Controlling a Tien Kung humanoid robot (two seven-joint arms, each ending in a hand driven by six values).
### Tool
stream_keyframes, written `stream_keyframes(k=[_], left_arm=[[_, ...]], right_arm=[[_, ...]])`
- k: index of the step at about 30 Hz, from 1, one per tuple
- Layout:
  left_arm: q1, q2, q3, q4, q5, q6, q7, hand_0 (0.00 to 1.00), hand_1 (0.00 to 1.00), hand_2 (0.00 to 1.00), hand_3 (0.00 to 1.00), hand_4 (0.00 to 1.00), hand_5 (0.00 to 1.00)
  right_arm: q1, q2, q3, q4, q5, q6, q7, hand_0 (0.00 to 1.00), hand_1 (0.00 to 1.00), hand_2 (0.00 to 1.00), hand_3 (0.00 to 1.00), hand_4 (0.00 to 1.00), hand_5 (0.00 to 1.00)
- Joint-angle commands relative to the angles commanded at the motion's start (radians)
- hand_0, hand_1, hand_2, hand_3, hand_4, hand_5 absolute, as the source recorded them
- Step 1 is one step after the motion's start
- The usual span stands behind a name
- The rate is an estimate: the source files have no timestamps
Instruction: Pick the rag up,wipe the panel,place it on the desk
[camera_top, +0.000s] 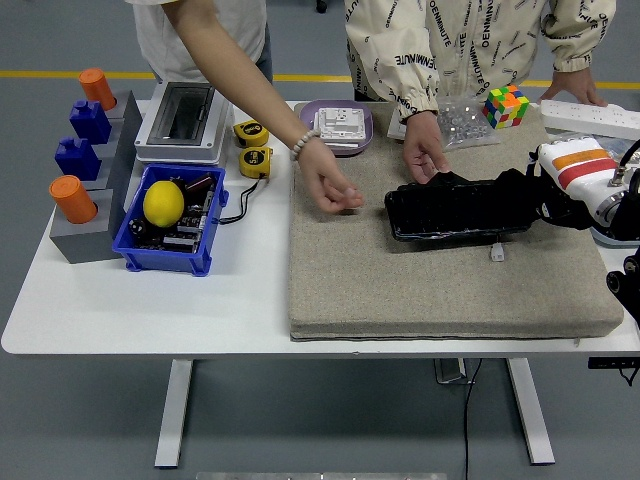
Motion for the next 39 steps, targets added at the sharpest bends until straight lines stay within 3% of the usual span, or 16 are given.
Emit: stream_keyframes(k=[15, 39], left_arm=[[-0.004, 0.001, -0.002, 0.0, 0.002, 0.0, 0.0, 0.634, 0.658, 0.686, 0.573, 0.615, 0.51], [-0.007, 0.003, 0.0, 0.0, 0.0, 0.0, 0.0, 0.634, 0.658, 0.686, 0.574, 0.615, 0.506]], right_arm=[[0.009, 0.018, -0.007, -0.003, -0.002, 0.001, -0.002, 0.274, 0.311, 0.374, 0.379, 0.956, 0.021], [0.043, 0.116, -0.053, 0.011, -0.001, 0.008, -0.013, 0.274, 0.31, 0.374, 0.379, 0.956, 0.021]])
